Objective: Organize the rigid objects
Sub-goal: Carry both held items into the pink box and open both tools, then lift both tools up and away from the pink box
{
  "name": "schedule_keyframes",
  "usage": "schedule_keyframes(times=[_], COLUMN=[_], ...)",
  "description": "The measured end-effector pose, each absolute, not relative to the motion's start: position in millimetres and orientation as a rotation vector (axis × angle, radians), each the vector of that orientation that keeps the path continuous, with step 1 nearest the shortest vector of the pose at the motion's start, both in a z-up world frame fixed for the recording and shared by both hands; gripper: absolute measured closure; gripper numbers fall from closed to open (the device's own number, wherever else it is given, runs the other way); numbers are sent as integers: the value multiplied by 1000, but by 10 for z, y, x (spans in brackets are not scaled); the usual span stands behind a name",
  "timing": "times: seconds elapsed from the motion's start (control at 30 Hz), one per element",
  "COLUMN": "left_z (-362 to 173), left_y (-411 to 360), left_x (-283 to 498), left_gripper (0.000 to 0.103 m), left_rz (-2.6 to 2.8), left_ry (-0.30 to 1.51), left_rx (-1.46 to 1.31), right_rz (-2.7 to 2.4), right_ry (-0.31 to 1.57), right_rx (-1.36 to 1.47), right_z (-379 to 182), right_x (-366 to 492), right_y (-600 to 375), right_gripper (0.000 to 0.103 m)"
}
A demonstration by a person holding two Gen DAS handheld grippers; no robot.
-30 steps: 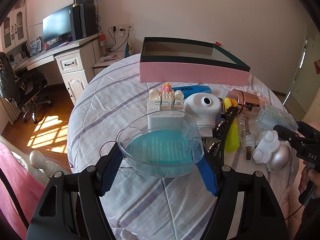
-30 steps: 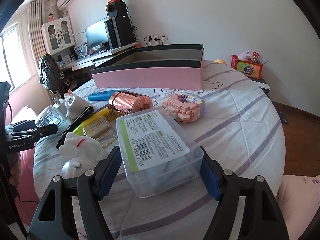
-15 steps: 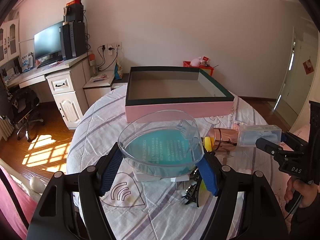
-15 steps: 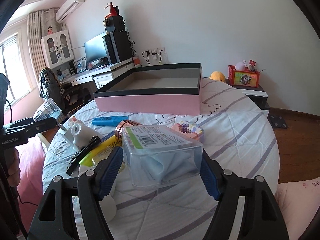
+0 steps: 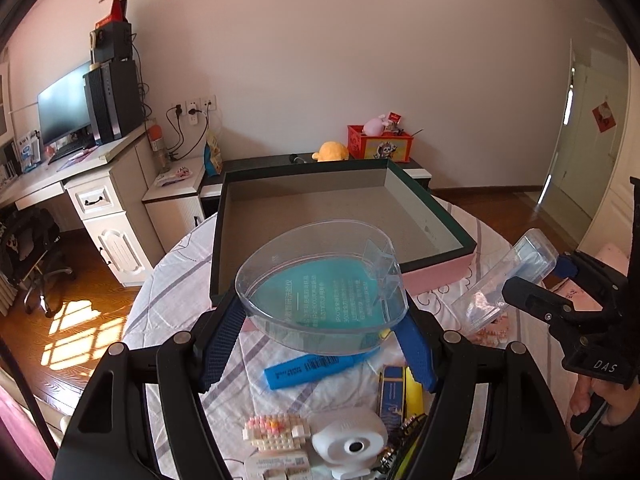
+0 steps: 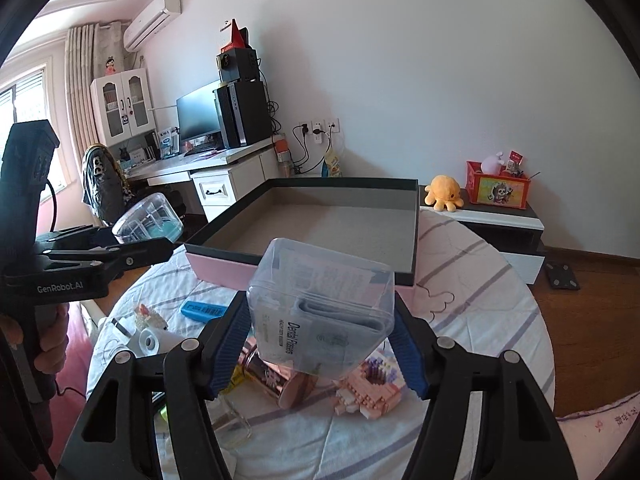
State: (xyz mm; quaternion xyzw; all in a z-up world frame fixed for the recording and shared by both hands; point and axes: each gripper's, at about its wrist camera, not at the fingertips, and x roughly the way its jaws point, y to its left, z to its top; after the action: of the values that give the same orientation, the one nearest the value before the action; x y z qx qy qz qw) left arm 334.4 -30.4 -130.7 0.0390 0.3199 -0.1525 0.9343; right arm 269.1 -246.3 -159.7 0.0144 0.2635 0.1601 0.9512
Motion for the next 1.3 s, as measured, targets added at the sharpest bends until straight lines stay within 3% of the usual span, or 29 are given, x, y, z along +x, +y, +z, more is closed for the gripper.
schedule_keyframes(times=[0.27,0.5,0.6,0.73,0.8,1.07,1.17,1.3], left_z=[-1463,-1788,-1762,-1682,-1622,-1145,-980,-847], left_y=[-370,-334,-325,-256,-231,-65,-17,42], left_x=[4196,4626,4615,4471,4350,3518,3072,2519], left_gripper=[30,30,19,11,9,2,0,0], left_rz=[-276,-265,-240,-244,-242,-175,-127,-82], left_ry=[750,903,882,834,812,601,513,439], left_rx=[85,23,24,2,6,26,39,26], right_rz=[283,243,221,200,188,137,108,48], right_ry=[496,653,699,727,710,618,561,477], right_rx=[-37,-91,-69,-4,18,32,16,-8], right_z=[-1361,-1707,-1814,-1861,-1796,-1373,-1206,-1017], right_x=[3355,3947,4063,4063,3997,3336,2916,2329], right_y=[-2172,-1989,-2045,-2161,-2210,-2229,-2161,-2026], right_gripper=[36,35,35,31,21,21,12,12])
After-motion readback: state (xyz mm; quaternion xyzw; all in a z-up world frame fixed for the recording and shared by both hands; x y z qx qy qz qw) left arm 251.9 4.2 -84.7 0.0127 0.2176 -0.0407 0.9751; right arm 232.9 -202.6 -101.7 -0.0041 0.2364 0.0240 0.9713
